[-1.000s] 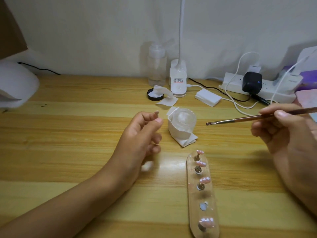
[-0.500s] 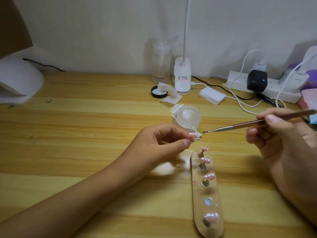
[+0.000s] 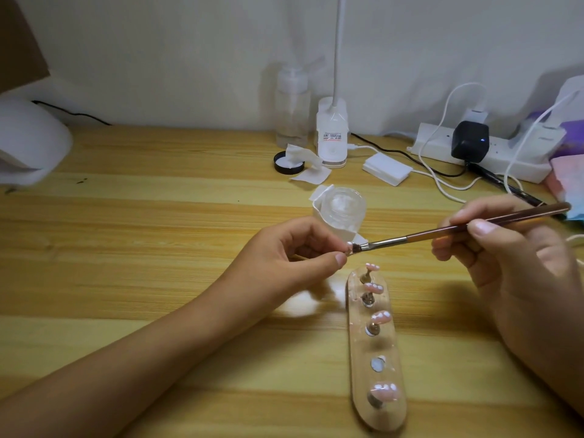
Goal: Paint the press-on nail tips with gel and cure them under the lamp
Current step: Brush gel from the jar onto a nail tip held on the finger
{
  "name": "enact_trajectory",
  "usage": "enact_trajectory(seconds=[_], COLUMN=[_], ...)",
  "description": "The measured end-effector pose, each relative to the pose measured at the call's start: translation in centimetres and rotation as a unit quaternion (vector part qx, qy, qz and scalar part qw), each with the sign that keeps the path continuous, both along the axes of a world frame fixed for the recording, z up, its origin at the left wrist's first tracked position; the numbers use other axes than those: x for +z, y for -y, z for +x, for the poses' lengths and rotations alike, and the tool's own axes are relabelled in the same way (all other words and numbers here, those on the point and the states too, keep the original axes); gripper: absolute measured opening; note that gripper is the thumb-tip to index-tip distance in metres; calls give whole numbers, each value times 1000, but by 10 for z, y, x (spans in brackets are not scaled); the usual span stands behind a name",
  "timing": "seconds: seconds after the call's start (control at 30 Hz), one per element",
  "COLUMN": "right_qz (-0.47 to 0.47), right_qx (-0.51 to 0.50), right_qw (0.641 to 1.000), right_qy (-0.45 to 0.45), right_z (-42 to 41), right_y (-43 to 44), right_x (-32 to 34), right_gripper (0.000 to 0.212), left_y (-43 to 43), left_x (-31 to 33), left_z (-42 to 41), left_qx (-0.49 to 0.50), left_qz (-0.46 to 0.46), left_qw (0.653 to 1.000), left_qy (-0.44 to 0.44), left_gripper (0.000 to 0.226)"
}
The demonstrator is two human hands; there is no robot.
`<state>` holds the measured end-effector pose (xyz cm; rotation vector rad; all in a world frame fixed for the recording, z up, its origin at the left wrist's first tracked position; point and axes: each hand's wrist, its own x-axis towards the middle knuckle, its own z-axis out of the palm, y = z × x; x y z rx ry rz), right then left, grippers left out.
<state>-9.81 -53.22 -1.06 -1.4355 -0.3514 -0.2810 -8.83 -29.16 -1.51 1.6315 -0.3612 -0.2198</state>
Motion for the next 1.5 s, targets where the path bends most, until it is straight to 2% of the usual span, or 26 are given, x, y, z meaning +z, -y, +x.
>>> enact_trajectory(seconds=[0.07,0.2,0.33,0.43,0.7,0.9,1.13,1.2,1.33,1.5], right_qz=[-16,-54,13,38,41,31,11,28,76,63], right_qx=[-7,-37,-20,1,15,25,63,57,39,34], right_qw=[1000,998,1000,999,999,999,998,998,995,996], right_qy=[9,20,-2,-14,-4,-3,-15,-16,-46,-59], right_z=[0,1,5,5,2,1,-1,2,11,14], right_y=[1,4,5,4,-3,-4,-3,-1,5,6], right_x=[1,-1,0,1,3,3,1,1,2,1], right_gripper=[13,11,17,18,10,16,15,18,39,45], left_y=[0,1,1,1,1,1,0,0,0,1], left_x=[1,3,3,2,2,3,0,-1,1,2], left_z=[0,-2,-2,-1,-1,-2,1,1,1,1], left_qx=[2,-9,-6,-8,-16,-23,-17,-11,-6,-3], left_qz=[-5,-11,-3,2,9,-8,-44,-50,-45,-29], left_qw=[1000,1000,1000,1000,1000,1000,999,999,999,1000], left_qy=[-5,-8,-10,-3,6,-2,-4,-6,-3,4], left_gripper=[8,13,6,10,14,16,6,3,11,4])
